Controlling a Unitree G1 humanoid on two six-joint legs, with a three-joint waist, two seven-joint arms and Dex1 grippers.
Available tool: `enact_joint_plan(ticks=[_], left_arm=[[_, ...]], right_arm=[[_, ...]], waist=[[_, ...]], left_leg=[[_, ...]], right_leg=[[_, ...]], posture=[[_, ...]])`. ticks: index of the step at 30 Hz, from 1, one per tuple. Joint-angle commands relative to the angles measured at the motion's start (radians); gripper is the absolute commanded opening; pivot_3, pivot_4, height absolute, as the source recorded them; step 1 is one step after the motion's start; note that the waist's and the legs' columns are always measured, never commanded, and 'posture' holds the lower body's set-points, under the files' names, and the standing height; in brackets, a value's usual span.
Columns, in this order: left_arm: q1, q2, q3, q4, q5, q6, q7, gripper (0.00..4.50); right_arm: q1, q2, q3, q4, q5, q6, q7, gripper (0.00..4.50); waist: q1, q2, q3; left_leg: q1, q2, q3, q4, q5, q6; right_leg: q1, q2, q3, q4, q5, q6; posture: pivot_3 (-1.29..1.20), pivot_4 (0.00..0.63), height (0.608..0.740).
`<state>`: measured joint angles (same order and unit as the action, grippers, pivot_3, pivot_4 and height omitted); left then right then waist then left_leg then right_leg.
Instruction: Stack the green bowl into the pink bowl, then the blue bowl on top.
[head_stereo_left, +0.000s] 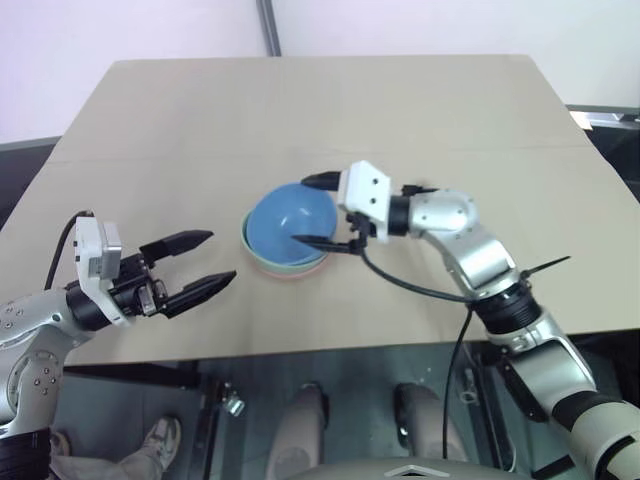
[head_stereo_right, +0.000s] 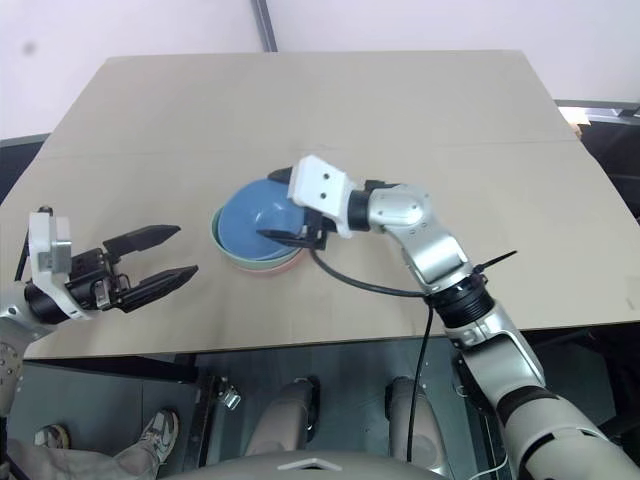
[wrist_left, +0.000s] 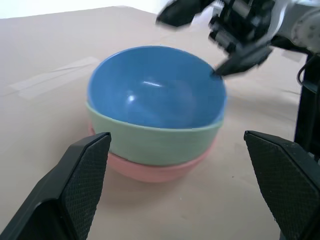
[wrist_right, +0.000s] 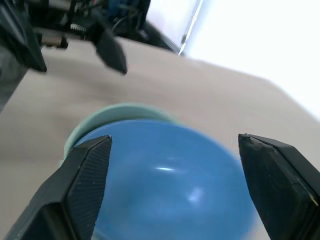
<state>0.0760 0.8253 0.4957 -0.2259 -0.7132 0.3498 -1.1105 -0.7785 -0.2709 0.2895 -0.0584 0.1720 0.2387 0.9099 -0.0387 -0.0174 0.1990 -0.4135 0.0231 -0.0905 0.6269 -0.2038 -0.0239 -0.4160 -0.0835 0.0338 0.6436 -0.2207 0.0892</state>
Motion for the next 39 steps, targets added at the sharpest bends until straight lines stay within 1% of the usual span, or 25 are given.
enact_joint_plan(ticks=[1, 5, 11, 14, 18, 21, 25, 28, 30, 32, 34, 37, 39], left_arm=[[-0.033, -0.022, -0.013, -0.014, 0.01, -0.026, 0.027, 4.5], [-0.062, -0.033, -0.028, 0.013, -0.007, -0.024, -0.002, 4.5], [-0.122, -0.045, -0.047, 0.048, -0.014, -0.019, -0.008, 4.5], [-0.118, -0.047, -0.043, 0.053, -0.011, -0.011, 0.002, 4.5], [-0.117, -0.049, -0.046, 0.053, -0.015, -0.029, -0.031, 4.5], [-0.113, -0.061, -0.037, 0.057, 0.037, -0.076, 0.007, 4.5], [-0.072, -0.067, -0.05, 0.024, 0.094, -0.102, 0.052, 4.5], [-0.03, -0.06, -0.035, 0.012, 0.078, -0.098, 0.032, 4.5], [-0.011, -0.052, -0.022, 0.009, 0.063, -0.091, 0.016, 4.5], [0.025, -0.041, 0.0, 0.001, 0.058, -0.09, -0.001, 4.5], [0.056, -0.033, 0.023, -0.002, 0.055, -0.09, -0.015, 4.5], [0.107, -0.017, 0.062, -0.005, 0.046, -0.088, -0.047, 4.5], [0.126, -0.007, 0.079, -0.004, 0.039, -0.086, -0.065, 4.5]], right_arm=[[0.032, -0.023, -0.092, -0.098, 0.089, 0.075, -0.018, 4.38], [0.046, 0.014, -0.101, -0.016, 0.067, 0.063, -0.085, 4.38], [0.055, 0.058, -0.048, 0.137, -0.008, -0.047, -0.105, 4.38], [0.06, 0.057, -0.053, 0.148, -0.009, -0.055, -0.104, 4.38], [0.084, 0.04, -0.057, 0.144, -0.007, -0.067, -0.095, 4.38], [0.105, 0.023, -0.098, 0.077, 0.046, -0.039, -0.083, 4.38], [0.156, -0.061, -0.131, -0.087, 0.113, 0.035, -0.032, 4.38], [0.24, -0.196, -0.164, -0.253, 0.177, 0.155, 0.019, 4.38], [0.284, -0.264, -0.186, -0.318, 0.209, 0.215, 0.026, 4.38], [0.35, -0.352, -0.245, -0.384, 0.248, 0.28, 0.032, 4.38], [0.398, -0.418, -0.297, -0.428, 0.28, 0.328, 0.034, 4.38], [0.481, -0.522, -0.399, -0.463, 0.347, 0.41, 0.054, 4.38], [0.525, -0.572, -0.437, -0.476, 0.368, 0.428, 0.069, 4.38]], waist=[[-0.001, 0.0, 0.0], [-0.011, 0.0, 0.0], [-0.011, 0.0, 0.0], [-0.008, 0.0, 0.0], [-0.006, 0.0, 0.0], [-0.005, 0.0, 0.0], [-0.003, 0.0, 0.0], [-0.001, 0.0, 0.0], [0.0, 0.0, 0.0], [0.0, 0.0, 0.0], [-0.001, 0.0, 0.0], [-0.001, 0.0, 0.0], [0.001, -0.001, 0.0]], left_leg=[[0.0, 0.0, 0.0, 0.0, 0.0, 0.0], [0.001, 0.0, 0.0, 0.0, 0.0, 0.0], [0.001, 0.0, 0.0, 0.0, 0.0, 0.0], [0.0, 0.0, 0.0, 0.0, 0.0, 0.0], [0.0, 0.0, 0.0, 0.0, 0.0, 0.0], [0.0, 0.0, 0.0, 0.0, 0.0, 0.0], [0.0, 0.0, 0.0, 0.0, 0.0, 0.0], [0.0, 0.0, 0.0, 0.0, 0.0, 0.0], [0.0, 0.0, 0.0, 0.0, 0.0, 0.0], [0.0, 0.0, 0.0, 0.0, 0.0, 0.0], [0.0, 0.0, 0.0, 0.0, 0.0, 0.0], [0.0, 0.0, 0.001, 0.0, 0.0, 0.0], [0.0, 0.0, 0.001, 0.001, 0.0, 0.0]], right_leg=[[0.0, 0.0, 0.0, 0.0, 0.0, 0.0], [0.0, 0.0, 0.0, 0.0, 0.0, 0.0], [0.0, 0.001, 0.0, 0.001, 0.0, -0.001], [0.0, 0.0, 0.0, 0.001, 0.001, -0.001], [0.0, 0.001, 0.0, 0.001, 0.0, -0.001], [0.0, 0.0, 0.0, 0.0, 0.0, -0.001], [0.0, 0.0, 0.0, 0.0, 0.0, -0.001], [0.0, 0.0, 0.0, 0.0, 0.0, -0.001], [0.0, 0.0, 0.0, -0.001, 0.0, -0.001], [0.0, 0.0, 0.0, -0.001, 0.0, -0.001], [0.0, 0.0, 0.0, -0.001, -0.002, -0.004], [0.0, 0.0, 0.0, -0.001, -0.002, -0.004], [0.001, 0.0, 0.0, -0.001, -0.002, -0.004]], posture=[[0.0, 0.15, 0.74], [0.0, 0.15, 0.74], [0.0, 0.15, 0.74], [0.0, 0.15, 0.74], [0.0, 0.15, 0.74], [0.0, 0.15, 0.74], [0.0, 0.15, 0.74], [0.0, 0.15, 0.74], [0.0, 0.15, 0.74], [0.0, 0.15, 0.74], [0.0, 0.15, 0.74], [0.0, 0.15, 0.74], [0.0, 0.15, 0.74]])
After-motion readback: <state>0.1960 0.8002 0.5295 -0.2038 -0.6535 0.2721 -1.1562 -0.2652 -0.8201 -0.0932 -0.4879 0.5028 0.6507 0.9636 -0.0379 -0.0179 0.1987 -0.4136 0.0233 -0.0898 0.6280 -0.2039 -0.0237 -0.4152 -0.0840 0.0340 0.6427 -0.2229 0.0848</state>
